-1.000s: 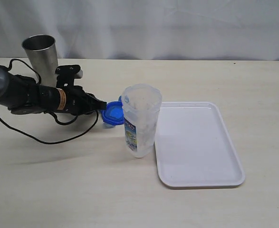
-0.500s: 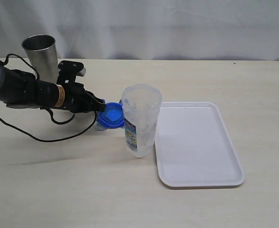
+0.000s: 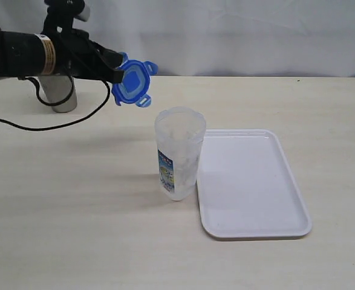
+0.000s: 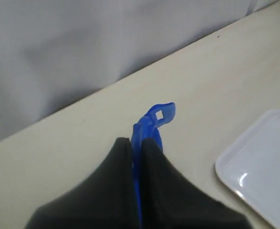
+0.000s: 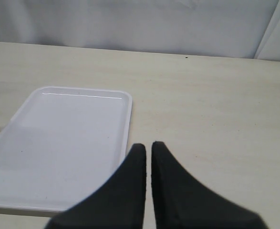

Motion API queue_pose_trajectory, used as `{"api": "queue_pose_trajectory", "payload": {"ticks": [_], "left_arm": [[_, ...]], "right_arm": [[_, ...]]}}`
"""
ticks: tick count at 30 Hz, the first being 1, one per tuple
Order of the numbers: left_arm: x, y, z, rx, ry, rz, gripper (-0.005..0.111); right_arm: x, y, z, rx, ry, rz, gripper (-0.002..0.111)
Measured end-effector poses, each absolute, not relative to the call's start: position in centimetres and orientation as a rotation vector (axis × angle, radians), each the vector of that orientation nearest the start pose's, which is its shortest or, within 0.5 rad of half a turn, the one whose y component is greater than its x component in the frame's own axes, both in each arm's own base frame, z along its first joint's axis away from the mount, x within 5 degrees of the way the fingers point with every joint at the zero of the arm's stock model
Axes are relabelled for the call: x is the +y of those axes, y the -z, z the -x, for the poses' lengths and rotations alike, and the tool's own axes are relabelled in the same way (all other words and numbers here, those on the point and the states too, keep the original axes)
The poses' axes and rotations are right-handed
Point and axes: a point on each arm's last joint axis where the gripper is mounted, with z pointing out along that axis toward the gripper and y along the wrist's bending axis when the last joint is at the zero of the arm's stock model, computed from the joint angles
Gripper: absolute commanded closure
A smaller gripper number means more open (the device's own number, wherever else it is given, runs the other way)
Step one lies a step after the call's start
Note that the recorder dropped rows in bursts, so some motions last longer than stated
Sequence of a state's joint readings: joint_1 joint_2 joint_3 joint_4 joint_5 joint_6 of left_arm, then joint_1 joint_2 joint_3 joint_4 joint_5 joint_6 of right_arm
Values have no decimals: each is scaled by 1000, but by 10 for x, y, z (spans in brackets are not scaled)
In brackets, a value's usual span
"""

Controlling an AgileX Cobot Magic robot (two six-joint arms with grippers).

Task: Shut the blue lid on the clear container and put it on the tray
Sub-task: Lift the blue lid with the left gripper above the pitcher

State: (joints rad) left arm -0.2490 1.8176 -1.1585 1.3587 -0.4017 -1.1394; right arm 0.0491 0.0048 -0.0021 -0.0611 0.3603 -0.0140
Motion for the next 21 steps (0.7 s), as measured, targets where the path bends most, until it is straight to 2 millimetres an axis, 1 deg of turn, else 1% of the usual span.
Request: {"api": "queue_pose_trajectory", "payload": {"ticks": [5, 7, 9, 12, 14, 15, 16, 17, 21], "left_arm": [[-137, -261, -370, 1797, 458, -781, 107], [-138, -270, -366, 1755, 466, -817, 107], [-140, -276, -360, 1702, 470, -890, 107], [-149, -277, -354, 1643, 472, -992, 107], [-164, -277, -347, 1583, 450, -1091, 107], [-174, -276, -342, 1540, 420, -1159, 107], [-180, -276, -340, 1522, 393, -1190, 107], [-189, -274, -337, 1495, 329, -1242, 107], [-205, -271, -331, 1473, 193, -1311, 107]], "right_arm": [[1, -181, -53, 1844, 35, 96, 104], [1, -181, -53, 1844, 35, 96, 104], [1, -181, -53, 1844, 35, 96, 104], [1, -181, -53, 1844, 35, 96, 104], [1, -181, -53, 1844, 35, 96, 104], [1, -181, -53, 1844, 35, 96, 104], [1, -181, -53, 1844, 35, 96, 104], [1, -181, -53, 1844, 35, 96, 104], [1, -181, -53, 1844, 35, 96, 104]]}}
